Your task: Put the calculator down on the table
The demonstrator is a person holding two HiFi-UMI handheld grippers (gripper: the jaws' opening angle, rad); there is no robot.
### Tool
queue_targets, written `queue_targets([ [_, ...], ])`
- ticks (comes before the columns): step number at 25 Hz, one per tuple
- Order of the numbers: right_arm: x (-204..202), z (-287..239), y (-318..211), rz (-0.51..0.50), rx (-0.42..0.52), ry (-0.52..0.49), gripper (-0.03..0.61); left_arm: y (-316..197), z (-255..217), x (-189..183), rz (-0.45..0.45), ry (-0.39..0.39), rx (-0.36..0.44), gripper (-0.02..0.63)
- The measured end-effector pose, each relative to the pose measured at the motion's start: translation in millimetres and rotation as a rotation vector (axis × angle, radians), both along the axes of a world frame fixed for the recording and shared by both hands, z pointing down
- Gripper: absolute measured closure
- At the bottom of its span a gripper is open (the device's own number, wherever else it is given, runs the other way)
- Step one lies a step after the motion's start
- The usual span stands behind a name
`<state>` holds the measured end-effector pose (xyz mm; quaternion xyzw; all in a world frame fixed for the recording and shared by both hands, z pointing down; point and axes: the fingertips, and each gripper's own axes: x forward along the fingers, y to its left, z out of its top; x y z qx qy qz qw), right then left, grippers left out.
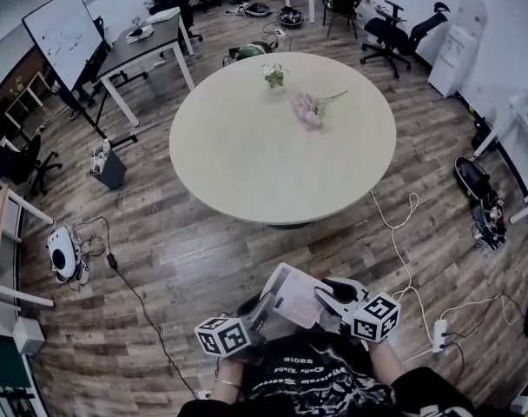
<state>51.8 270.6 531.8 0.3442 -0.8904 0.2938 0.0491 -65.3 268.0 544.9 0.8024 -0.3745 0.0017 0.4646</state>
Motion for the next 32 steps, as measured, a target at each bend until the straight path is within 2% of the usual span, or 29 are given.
queue_targets([
  [9, 55, 7, -55, -0.032, 0.004, 0.015, 0.459, -51, 8, 55, -0.045, 0.013, 0.004, 0.518],
  [19, 56, 17, -86, 0.046, -0.044, -0.017, 0.456, -85, 15, 53, -0.062, -0.03, -0.02, 0.518],
  [26, 47, 24, -145, 0.121, -0.055, 0.014, 0.454, -152, 25, 44, 0.006, -0.028, -0.029, 0.517],
  [32, 39, 16, -217, 0.215, -0.053, 0.019, 0.454, -238, 15, 40, 0.139, -0.032, -0.016, 0.517],
])
